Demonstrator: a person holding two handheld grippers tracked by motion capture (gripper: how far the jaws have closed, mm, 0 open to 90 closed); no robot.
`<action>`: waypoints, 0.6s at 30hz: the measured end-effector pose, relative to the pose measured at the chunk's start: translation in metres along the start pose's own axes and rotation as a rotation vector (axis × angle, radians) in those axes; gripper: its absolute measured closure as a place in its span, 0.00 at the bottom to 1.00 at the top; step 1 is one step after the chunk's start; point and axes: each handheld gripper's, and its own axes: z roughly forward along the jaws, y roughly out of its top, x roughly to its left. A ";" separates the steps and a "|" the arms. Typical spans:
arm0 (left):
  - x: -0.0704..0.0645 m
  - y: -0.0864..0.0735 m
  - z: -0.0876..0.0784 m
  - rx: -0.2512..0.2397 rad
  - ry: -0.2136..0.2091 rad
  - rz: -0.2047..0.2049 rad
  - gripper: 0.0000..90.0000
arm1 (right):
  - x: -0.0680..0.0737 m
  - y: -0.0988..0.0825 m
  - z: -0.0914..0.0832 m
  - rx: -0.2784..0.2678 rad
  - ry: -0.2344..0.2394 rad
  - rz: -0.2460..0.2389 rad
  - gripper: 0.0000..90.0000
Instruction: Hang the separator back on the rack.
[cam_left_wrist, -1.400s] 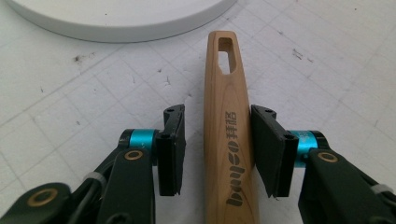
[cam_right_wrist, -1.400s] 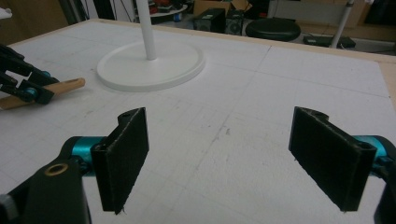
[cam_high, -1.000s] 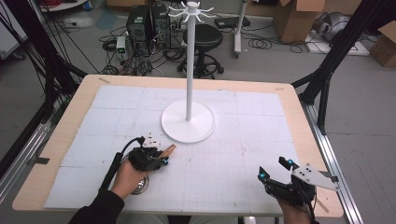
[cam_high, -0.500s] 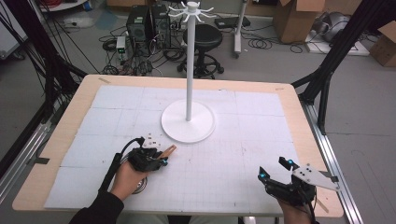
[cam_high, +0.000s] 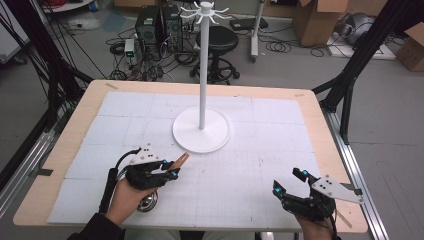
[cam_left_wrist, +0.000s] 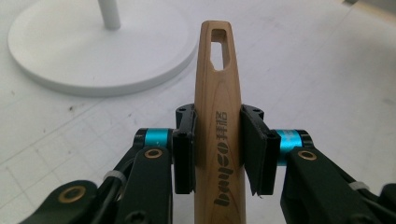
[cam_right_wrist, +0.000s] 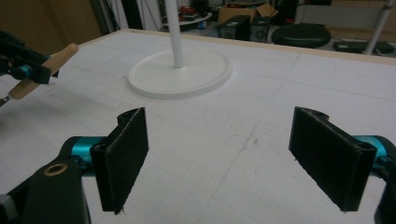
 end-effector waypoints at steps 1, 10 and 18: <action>-0.002 0.001 -0.004 -0.028 -0.018 -0.004 0.75 | 0.001 0.001 0.001 -0.006 0.022 0.002 0.20; -0.015 0.000 -0.033 -0.247 -0.212 0.015 0.75 | 0.024 0.015 0.012 -0.055 0.303 0.037 0.19; -0.031 0.004 -0.033 -0.293 -0.307 0.051 0.75 | 0.058 0.039 0.030 -0.103 0.541 0.013 0.19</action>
